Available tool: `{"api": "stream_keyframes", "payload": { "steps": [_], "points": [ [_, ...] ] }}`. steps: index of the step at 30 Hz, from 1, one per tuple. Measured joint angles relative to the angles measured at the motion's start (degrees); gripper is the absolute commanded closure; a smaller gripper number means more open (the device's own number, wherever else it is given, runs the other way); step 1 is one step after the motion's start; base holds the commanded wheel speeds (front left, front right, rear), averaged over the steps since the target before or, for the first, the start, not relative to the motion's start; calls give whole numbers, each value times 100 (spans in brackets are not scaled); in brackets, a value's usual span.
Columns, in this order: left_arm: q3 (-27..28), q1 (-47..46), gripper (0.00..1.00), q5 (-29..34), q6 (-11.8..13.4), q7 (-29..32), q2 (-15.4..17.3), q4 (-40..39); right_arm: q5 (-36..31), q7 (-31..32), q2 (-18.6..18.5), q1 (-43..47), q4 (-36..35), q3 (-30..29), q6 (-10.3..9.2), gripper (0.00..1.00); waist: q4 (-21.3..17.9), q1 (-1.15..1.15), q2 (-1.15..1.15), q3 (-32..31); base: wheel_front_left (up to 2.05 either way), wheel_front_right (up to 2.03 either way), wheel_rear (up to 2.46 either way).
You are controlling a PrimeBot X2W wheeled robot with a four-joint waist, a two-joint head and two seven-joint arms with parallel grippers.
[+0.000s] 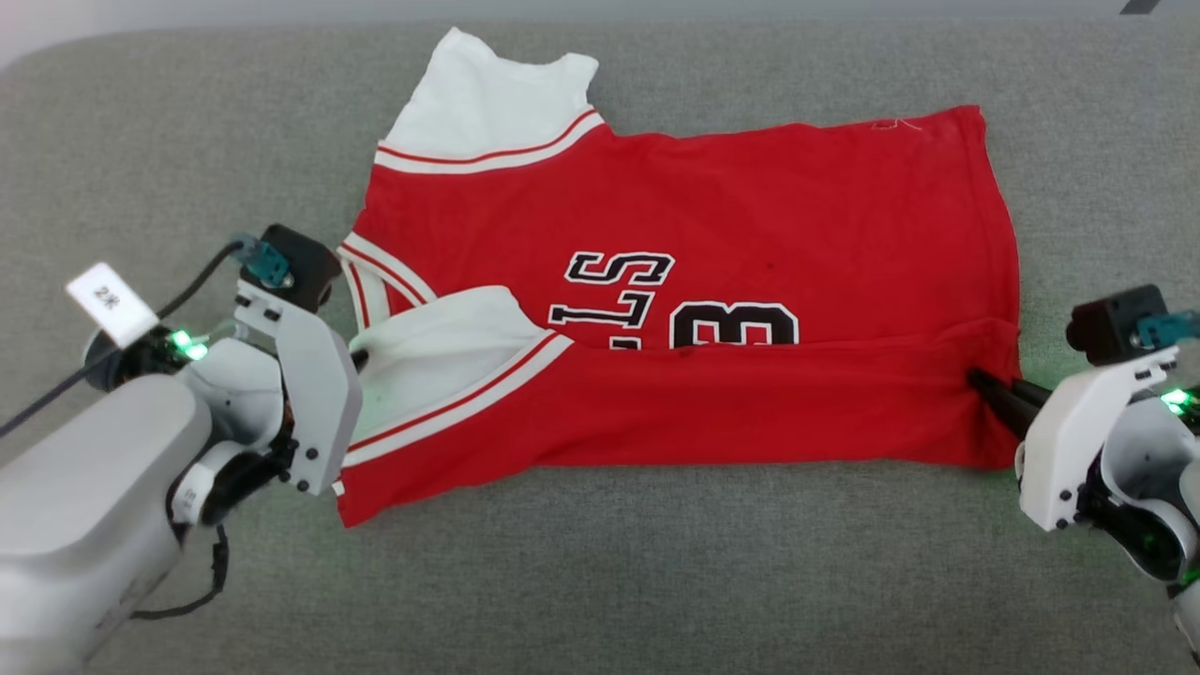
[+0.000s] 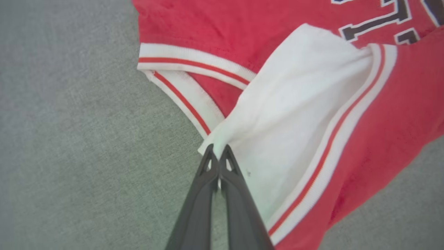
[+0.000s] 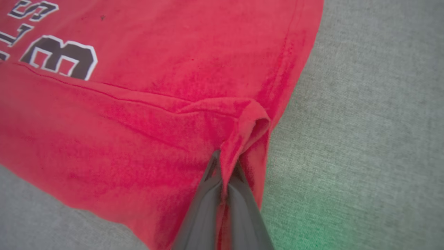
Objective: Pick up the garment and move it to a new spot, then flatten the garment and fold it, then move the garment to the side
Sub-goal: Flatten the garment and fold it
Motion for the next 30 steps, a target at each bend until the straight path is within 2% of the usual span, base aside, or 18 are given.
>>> {"api": "stream_keyframes", "payload": {
  "steps": [4, 9, 10, 11, 12, 13, 14, 15, 16, 17, 20, 21, 30],
  "points": [
    [-47, -52, 100, -131, -197, 96, -238, 524, 97, 148, 52, -222, 227, 115, 1, 100, -24, 0, 0, 46, 0, 0, 0],
    [-52, -129, 100, -292, -326, 196, -508, 1058, 229, 276, 99, -432, 483, 236, 3, 100, -39, 0, 0, 59, 0, 0, 0],
    [-57, -152, 97, -301, -360, 203, -555, 1155, 252, 304, 108, -467, 523, 259, 3, 100, -39, 0, 0, 54, 0, 0, 0],
    [-57, -172, 79, -331, -368, 220, -601, 1241, 296, 323, 113, -504, 565, 279, 3, 100, -40, 0, 0, 48, 0, 0, 0],
    [-48, -184, 53, -368, -390, 223, -645, 1330, 323, 327, 120, -527, 603, 307, 3, 100, -43, 0, 0, 41, 0, 0, 0],
    [-35, -199, 9, -385, -390, 223, -687, 1416, 334, 330, 126, -559, 651, 332, 3, 100, -46, 0, 0, 35, 0, 0, 0],
    [-30, -211, 0, -387, -390, 222, -731, 1491, 342, 349, 133, -593, 698, 349, 3, 100, -45, 0, 0, 26, 0, 0, 0],
    [-22, -226, 0, -420, -389, 224, -772, 1555, 364, 372, 146, -623, 742, 366, 3, 100, -43, 0, 0, 15, 0, 0, 0],
    [-10, -242, 0, -428, -386, 222, -805, 1608, 372, 379, 156, -643, 783, 377, 3, 93, -41, 0, 0, 1, 0, 0, 0],
    [0, -266, 0, -425, -381, 201, -823, 1658, 380, 391, 166, -662, 829, 385, 3, 80, -39, 0, 0, -15, 0, 0, 0],
    [8, -304, 0, -425, -405, 156, -871, 1751, 432, 475, 186, -726, 944, 422, 4, 52, -24, 0, 0, -84, 0, 0, 0],
    [7, -304, 0, -433, -407, 157, -892, 1772, 447, 512, 187, -732, 965, 435, 3, 0, -17, 0, 0, -115, 0, 0, 0],
    [63, -244, 0, -477, -335, 65, -736, 1481, 419, 357, 58, -636, 983, 285, 0, 0, 79, 0, 0, -499, 0, 0, 0]
  ]
}}
